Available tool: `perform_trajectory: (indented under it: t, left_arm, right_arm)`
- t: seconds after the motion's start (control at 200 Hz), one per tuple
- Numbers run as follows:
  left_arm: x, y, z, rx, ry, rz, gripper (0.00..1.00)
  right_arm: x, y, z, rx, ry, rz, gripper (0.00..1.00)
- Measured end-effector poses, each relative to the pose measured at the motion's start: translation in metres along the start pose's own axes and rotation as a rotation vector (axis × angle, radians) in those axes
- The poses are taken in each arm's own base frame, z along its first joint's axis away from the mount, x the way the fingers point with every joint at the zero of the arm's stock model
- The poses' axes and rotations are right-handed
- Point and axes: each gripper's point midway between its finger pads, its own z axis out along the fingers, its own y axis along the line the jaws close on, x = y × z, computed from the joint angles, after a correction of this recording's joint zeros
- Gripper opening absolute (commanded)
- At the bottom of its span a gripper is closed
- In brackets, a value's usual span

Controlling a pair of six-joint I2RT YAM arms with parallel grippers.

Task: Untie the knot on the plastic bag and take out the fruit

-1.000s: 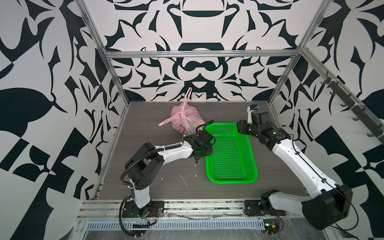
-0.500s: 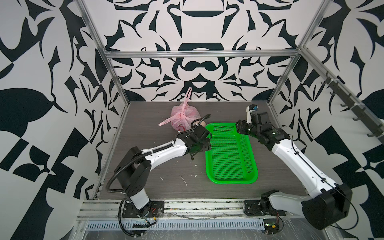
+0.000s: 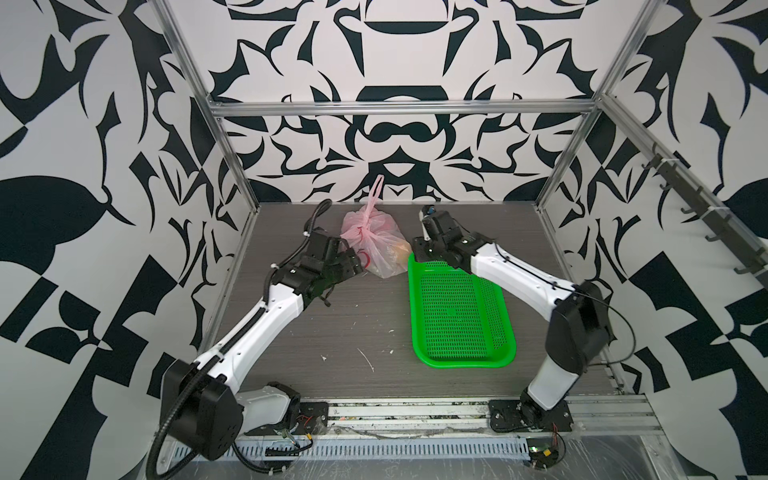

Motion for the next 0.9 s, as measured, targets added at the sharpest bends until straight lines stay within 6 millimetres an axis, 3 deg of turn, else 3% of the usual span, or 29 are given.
perform_trajectory:
  t: [0.2, 0.34, 0.675, 0.795, 0.9]
  left_arm:
    - [0.002, 0.031, -0.008, -0.005, 0.008, -0.034, 0.84]
    - [0.005, 0.041, -0.005, -0.002, 0.031, -0.056, 0.84]
    - [0.000, 0.047, -0.006, 0.029, 0.043, -0.068, 0.84]
    - [-0.002, 0.049, -0.006, 0.036, 0.042, -0.071, 0.84]
    - [-0.004, 0.051, -0.006, 0.038, 0.044, -0.081, 0.84]
  right_arm:
    - [-0.023, 0.052, 0.047, -0.056, -0.023, -0.100, 0.55]
    - [-0.035, 0.076, 0.073, -0.099, -0.048, -0.143, 0.55]
    - [-0.034, 0.101, 0.133, -0.158, -0.054, -0.173, 0.52]
    - [-0.031, 0.105, 0.150, -0.174, -0.049, -0.170, 0.40]
    - [-0.032, 0.109, 0.153, -0.195, -0.049, -0.155, 0.19]
